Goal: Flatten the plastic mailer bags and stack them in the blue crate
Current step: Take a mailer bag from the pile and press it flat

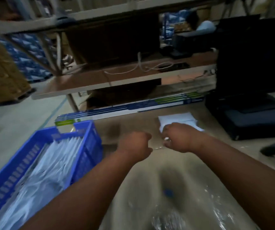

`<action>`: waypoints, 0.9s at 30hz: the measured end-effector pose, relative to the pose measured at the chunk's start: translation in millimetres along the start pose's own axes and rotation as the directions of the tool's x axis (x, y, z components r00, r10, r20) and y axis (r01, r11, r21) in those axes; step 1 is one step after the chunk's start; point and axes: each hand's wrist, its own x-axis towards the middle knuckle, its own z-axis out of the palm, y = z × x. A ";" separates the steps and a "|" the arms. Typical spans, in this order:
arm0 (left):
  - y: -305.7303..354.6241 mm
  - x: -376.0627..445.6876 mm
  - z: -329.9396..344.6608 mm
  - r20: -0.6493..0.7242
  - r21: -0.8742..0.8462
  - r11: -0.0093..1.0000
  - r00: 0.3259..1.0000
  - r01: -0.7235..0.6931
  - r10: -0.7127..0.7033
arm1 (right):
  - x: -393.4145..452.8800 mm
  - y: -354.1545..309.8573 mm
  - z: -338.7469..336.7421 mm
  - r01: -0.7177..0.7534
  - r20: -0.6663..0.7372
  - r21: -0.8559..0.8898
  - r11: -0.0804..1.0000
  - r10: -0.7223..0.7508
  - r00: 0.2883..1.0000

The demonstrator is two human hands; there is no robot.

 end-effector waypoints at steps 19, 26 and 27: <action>130.7 104.6 117.0 0.046 -0.102 0.962 0.964 -0.255 0.260 | -49.8 171.3 198.2 -0.482 0.086 0.312 0.819 0.481 0.873; 106.3 94.2 134.8 -0.035 0.015 0.967 0.967 -0.252 0.253 | -54.0 186.3 205.9 -0.294 0.059 0.520 0.802 0.310 0.949; 99.8 88.0 137.7 -0.035 0.016 0.972 0.971 -0.234 0.235 | -60.8 181.2 208.8 -0.246 0.066 0.573 0.782 0.256 0.965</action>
